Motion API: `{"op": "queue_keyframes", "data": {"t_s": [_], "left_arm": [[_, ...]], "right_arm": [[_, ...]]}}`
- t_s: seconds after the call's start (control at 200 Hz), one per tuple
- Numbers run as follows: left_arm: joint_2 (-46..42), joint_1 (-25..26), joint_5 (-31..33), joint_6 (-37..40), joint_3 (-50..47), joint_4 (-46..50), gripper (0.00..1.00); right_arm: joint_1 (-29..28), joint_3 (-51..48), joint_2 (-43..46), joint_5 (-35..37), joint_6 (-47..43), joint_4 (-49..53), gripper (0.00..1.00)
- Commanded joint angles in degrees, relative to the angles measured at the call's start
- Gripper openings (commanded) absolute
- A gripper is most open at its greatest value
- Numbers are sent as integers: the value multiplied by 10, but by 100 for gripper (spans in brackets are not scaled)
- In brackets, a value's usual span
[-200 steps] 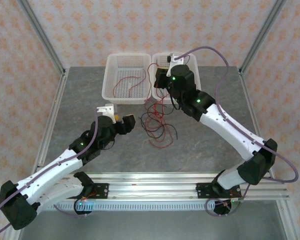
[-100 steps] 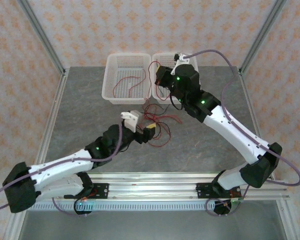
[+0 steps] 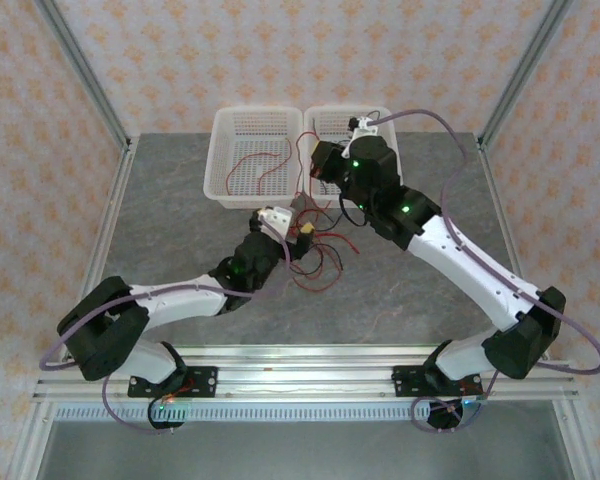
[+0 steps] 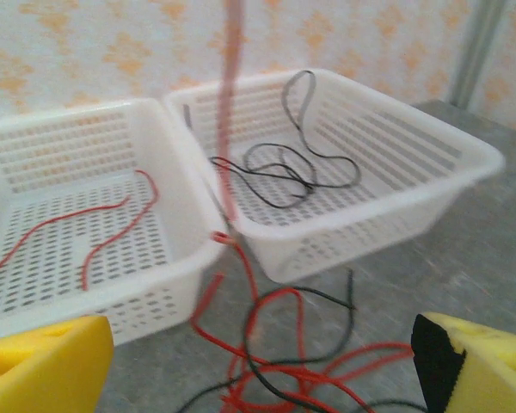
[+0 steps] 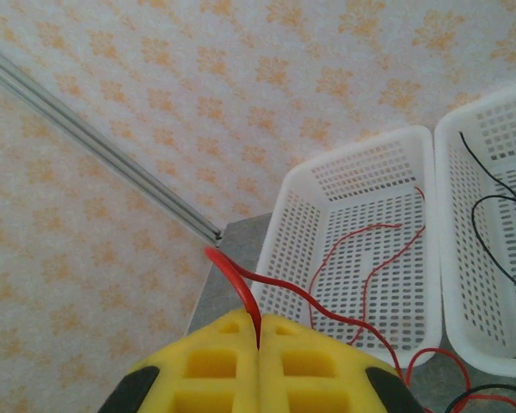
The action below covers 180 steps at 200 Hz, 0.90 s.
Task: Untangle the cables
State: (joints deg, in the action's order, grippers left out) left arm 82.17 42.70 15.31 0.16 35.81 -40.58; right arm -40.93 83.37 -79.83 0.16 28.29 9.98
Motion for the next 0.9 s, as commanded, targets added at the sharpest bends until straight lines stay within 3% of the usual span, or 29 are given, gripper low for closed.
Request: {"op": "queue_keyframes", "data": {"t_s": [0.0,0.195,0.35,0.511,0.606,0.716,0.776,0.851,0.896], "left_arm": [[29,-21,-6,-13,4,-73,91],[97,-46,-106,2,17,-149,91],[156,-64,-120,-2,50,-164,87],[207,-75,-139,-24,77,-194,77],[229,-74,-149,-39,87,-208,62],[244,-75,-151,-57,80,-225,26],[247,-75,-150,-65,68,-234,11],[245,-75,-147,-78,44,-245,0],[241,-75,-144,-86,25,-254,0]], "right_arm": [[0,41,31,-19,-6,5,0],[0,69,47,-39,-7,22,0],[0,100,48,-58,-11,42,0],[0,118,53,-73,-12,52,0],[0,125,58,-72,-14,56,0],[1,135,63,-64,-17,61,0],[1,142,64,-60,-21,64,0],[0,153,66,-52,-27,69,0],[1,160,66,-46,-32,71,0]]}}
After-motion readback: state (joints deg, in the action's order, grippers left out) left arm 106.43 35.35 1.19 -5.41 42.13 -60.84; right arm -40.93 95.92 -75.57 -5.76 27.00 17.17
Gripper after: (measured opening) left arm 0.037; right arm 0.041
